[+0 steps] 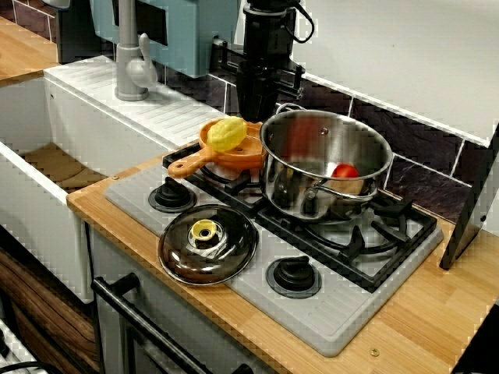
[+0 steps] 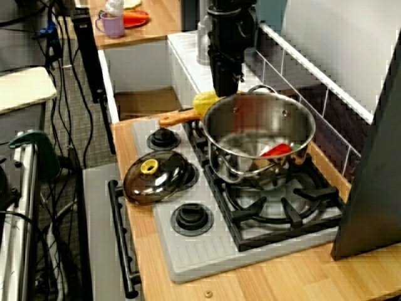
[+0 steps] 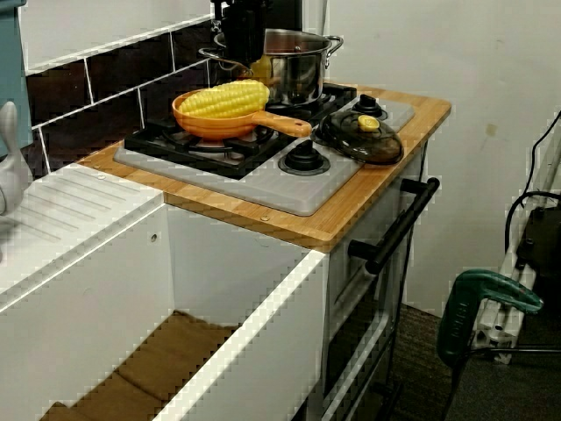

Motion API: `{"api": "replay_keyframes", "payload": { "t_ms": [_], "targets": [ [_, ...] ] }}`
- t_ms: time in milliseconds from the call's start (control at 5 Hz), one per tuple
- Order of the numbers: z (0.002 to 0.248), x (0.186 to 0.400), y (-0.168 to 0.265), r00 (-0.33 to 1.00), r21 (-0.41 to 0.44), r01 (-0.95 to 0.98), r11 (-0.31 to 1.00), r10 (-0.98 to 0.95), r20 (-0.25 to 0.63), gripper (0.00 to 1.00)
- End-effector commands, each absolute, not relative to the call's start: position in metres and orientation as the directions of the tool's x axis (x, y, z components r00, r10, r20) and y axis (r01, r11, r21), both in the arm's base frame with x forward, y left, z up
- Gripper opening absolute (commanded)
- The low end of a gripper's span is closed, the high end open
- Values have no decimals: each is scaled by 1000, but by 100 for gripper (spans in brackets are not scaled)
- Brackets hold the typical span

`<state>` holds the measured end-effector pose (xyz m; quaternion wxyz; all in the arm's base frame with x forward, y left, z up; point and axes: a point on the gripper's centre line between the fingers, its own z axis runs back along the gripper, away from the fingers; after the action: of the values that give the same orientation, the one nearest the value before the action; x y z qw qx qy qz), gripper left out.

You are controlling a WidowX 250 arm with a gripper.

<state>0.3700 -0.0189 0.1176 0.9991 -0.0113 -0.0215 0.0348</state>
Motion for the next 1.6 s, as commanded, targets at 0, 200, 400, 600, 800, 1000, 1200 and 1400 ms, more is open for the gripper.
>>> {"api": "replay_keyframes", "payload": {
  "t_ms": [0,200,400,600,800,1000,1200,1400],
  "targets": [
    [118,382,-35,997,-65,-56,996,59,49,0],
    [113,383,-39,998,-64,-50,997,52,42,0],
    [111,380,-41,998,-65,-48,997,51,38,0],
    [114,375,-45,998,-69,-45,997,48,39,0],
    [122,374,-49,997,-89,-56,994,59,39,0],
    [128,373,-46,997,-87,-62,994,66,47,0],
    [130,371,-34,995,-69,-87,994,89,35,0],
    [141,368,-21,991,-61,-128,990,129,21,100]
  ]
}}
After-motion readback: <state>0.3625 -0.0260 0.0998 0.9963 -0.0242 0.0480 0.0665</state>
